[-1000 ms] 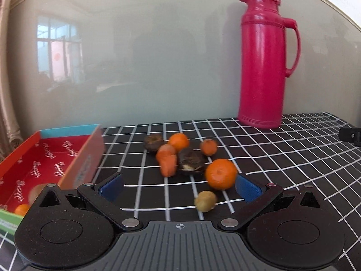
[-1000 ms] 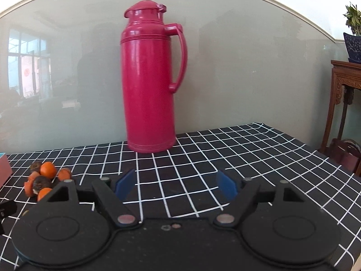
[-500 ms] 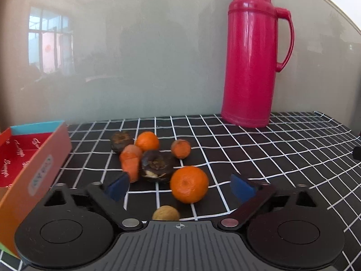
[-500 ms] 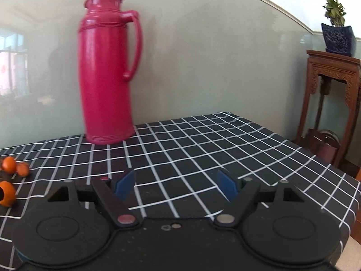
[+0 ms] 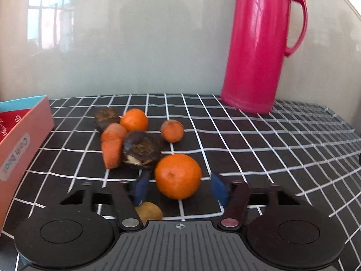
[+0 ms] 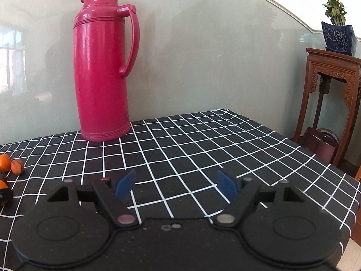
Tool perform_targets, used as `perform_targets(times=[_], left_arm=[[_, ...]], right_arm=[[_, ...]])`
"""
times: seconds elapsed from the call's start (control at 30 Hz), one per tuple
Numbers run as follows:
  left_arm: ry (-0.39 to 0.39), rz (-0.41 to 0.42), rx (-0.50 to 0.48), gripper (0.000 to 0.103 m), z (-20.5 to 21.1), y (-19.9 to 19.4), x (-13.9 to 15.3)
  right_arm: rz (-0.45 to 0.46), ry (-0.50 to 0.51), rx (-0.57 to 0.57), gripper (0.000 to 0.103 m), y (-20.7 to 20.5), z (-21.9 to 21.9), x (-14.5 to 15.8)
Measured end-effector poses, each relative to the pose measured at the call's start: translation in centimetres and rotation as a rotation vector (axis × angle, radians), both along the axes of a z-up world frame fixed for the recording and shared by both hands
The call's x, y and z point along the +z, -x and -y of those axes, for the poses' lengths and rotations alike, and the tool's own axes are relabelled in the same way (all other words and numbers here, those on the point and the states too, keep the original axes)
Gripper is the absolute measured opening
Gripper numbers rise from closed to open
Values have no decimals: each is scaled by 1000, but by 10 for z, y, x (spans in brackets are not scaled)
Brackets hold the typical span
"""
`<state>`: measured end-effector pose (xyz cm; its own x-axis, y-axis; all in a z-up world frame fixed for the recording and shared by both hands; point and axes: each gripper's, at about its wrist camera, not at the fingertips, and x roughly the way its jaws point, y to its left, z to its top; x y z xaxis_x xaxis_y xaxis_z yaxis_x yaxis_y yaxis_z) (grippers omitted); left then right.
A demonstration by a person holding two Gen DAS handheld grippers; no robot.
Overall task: Organize fruits
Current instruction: 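Reach the left gripper to the second mandarin and close on it, then carry the mandarin with the left gripper into the red box and release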
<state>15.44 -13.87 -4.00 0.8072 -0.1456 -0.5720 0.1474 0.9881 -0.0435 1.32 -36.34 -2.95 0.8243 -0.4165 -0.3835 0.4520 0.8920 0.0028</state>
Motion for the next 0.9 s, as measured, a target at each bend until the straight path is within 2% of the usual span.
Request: perform_targets(times=[0.03,0.4,0.7,0.9], left_arm=[[-8,0,-3,43,2,0,0],[-15,51,-27,43,0,18,14],[-15,70,22,43,-36,36,28],[-17,118,56,43,-63,51,45]], right_arm=[[-1,0,2,79,-1,0,0],[9,-13,6,79,-1,-2,4],[22,-28,63,79,-4,-27,10],[34,-30,105,79,-9,-54,17]])
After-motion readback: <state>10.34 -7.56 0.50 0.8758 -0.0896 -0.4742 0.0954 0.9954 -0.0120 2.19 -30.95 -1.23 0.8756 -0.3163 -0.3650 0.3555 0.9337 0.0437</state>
